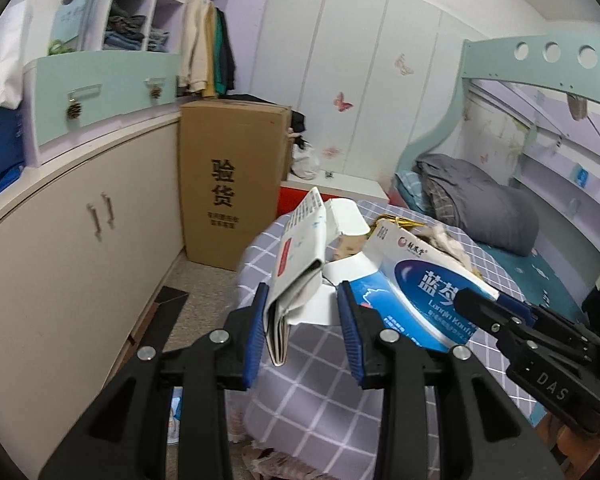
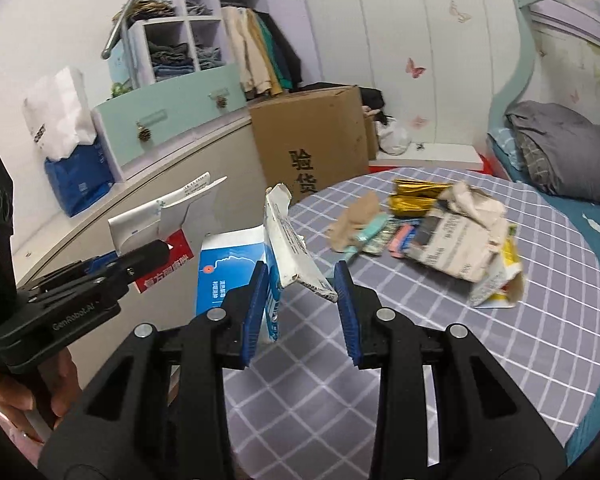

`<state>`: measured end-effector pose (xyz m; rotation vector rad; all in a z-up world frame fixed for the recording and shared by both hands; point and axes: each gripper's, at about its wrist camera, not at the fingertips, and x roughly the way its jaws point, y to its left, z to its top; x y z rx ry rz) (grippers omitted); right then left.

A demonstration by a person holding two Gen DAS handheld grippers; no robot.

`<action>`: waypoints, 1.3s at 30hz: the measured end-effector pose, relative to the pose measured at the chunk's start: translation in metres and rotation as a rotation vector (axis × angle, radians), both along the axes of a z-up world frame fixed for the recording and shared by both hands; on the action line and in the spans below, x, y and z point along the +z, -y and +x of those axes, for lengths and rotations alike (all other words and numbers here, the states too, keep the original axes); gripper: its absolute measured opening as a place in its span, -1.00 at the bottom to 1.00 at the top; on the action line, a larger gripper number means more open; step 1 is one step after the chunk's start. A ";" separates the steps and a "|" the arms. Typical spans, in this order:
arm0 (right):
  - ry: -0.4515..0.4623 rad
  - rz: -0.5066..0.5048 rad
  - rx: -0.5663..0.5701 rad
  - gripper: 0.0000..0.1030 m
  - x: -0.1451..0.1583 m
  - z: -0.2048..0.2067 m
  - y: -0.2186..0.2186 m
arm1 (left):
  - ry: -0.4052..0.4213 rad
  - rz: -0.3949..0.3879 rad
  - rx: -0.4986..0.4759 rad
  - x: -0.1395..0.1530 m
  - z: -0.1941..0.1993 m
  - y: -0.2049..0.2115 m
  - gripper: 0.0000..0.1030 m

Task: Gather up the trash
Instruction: 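Carry the booklet and blue-white box down over the blue wastebasket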

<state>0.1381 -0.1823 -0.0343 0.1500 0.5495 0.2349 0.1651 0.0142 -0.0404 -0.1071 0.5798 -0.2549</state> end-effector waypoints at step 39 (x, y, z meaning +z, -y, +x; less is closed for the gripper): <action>-0.250 -0.220 0.308 -0.35 -0.154 0.135 -0.264 | -0.450 -0.085 0.385 -0.196 0.103 -0.249 -0.26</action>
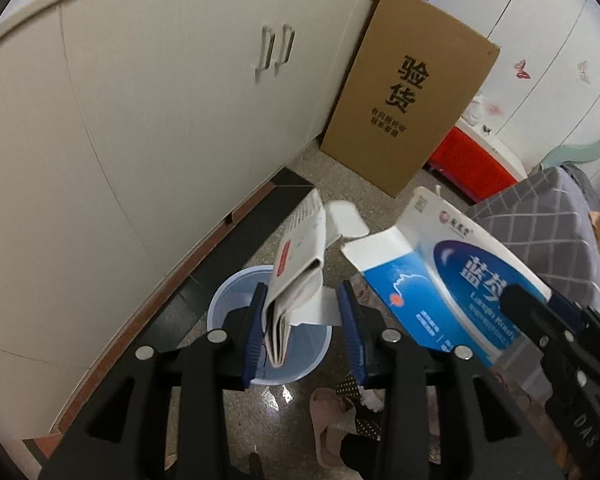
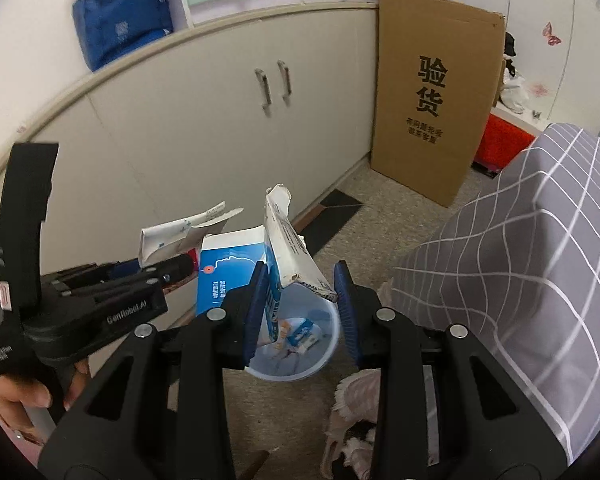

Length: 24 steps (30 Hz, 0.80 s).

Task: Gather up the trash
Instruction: 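Carry the booklet and blue-white box down over the blue wastebasket, then open the left tool over the wastebasket while the right tool opens too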

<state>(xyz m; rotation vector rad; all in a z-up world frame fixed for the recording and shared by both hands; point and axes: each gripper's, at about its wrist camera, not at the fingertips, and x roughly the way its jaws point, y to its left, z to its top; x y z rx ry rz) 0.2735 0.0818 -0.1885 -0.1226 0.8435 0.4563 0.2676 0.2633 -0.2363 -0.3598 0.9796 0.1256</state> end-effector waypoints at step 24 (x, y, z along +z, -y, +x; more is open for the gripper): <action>-0.058 0.014 0.029 -0.34 -0.024 0.017 -0.031 | -0.019 0.116 0.079 -0.010 -0.003 -0.017 0.47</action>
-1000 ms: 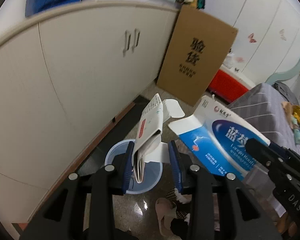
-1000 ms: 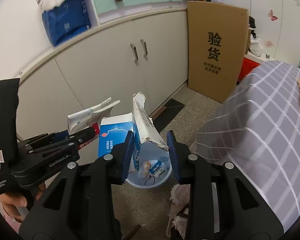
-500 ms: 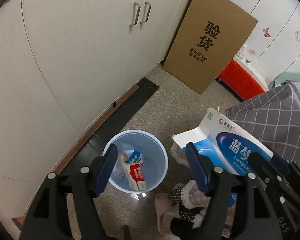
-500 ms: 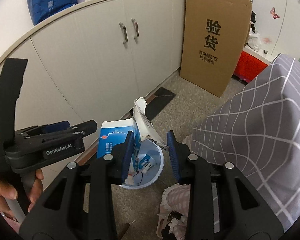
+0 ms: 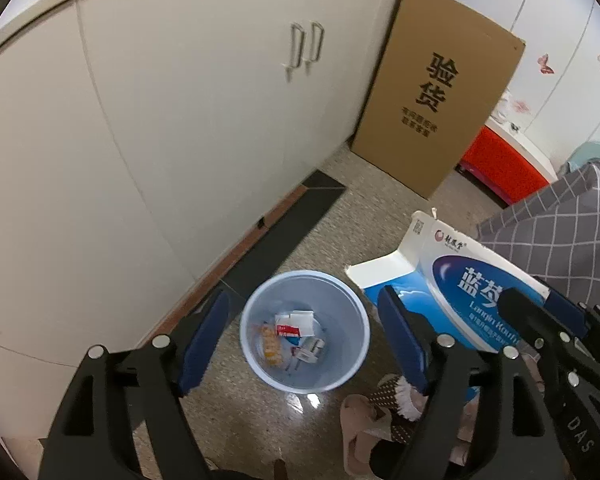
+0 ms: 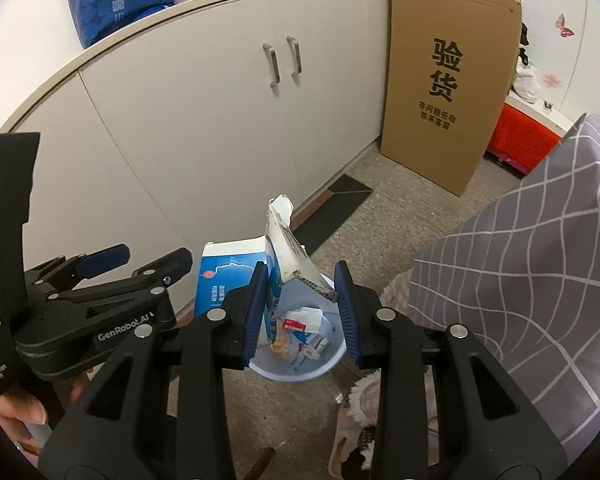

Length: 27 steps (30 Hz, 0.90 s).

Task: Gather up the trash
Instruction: 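Open the left tool over the wastebasket while the right tool opens too, then move both open tools back up to the trash on the table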

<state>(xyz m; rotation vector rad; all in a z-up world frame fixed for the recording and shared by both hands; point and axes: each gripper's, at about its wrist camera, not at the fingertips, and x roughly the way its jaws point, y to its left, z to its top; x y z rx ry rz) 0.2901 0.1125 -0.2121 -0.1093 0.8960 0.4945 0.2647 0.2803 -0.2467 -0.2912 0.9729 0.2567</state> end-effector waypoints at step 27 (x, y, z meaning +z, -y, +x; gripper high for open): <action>0.114 0.155 -0.054 0.51 0.063 -0.029 0.041 | 0.107 0.082 0.053 0.064 -0.033 0.022 0.55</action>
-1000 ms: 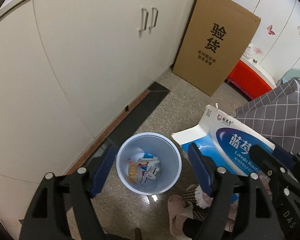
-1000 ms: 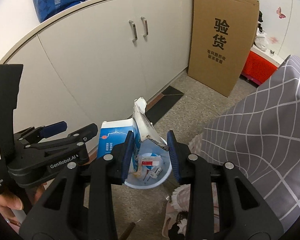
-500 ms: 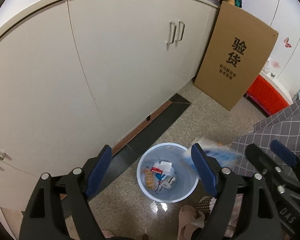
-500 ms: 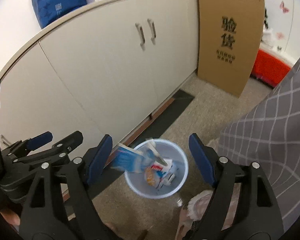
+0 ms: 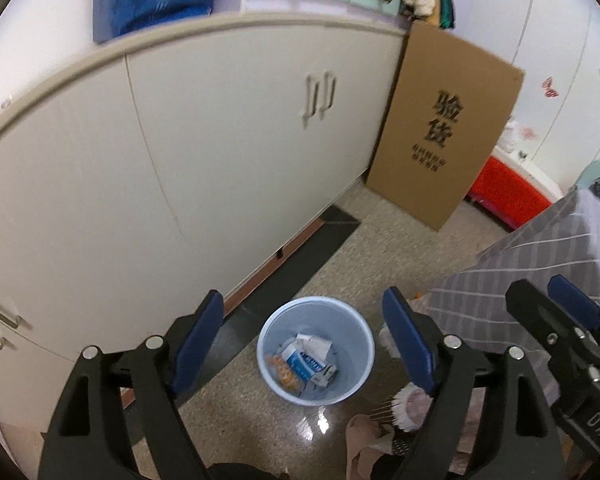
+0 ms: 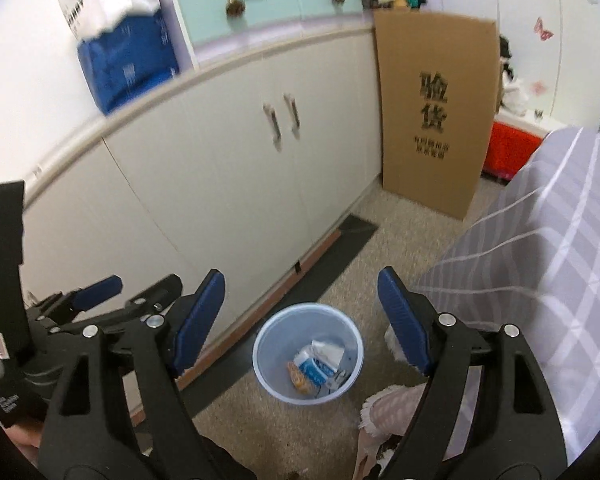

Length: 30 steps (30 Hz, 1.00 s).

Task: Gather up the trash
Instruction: 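Move both open tools back up to the trash on the table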

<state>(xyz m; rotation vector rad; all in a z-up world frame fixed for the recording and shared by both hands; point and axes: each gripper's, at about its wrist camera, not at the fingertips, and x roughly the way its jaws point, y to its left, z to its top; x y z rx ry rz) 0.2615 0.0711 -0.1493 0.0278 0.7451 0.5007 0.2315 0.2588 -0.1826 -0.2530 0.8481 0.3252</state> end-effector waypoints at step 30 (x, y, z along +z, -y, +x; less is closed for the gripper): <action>0.136 0.080 -0.645 0.51 0.064 -0.057 0.373 | 0.075 -0.017 -0.688 0.070 0.060 0.355 0.36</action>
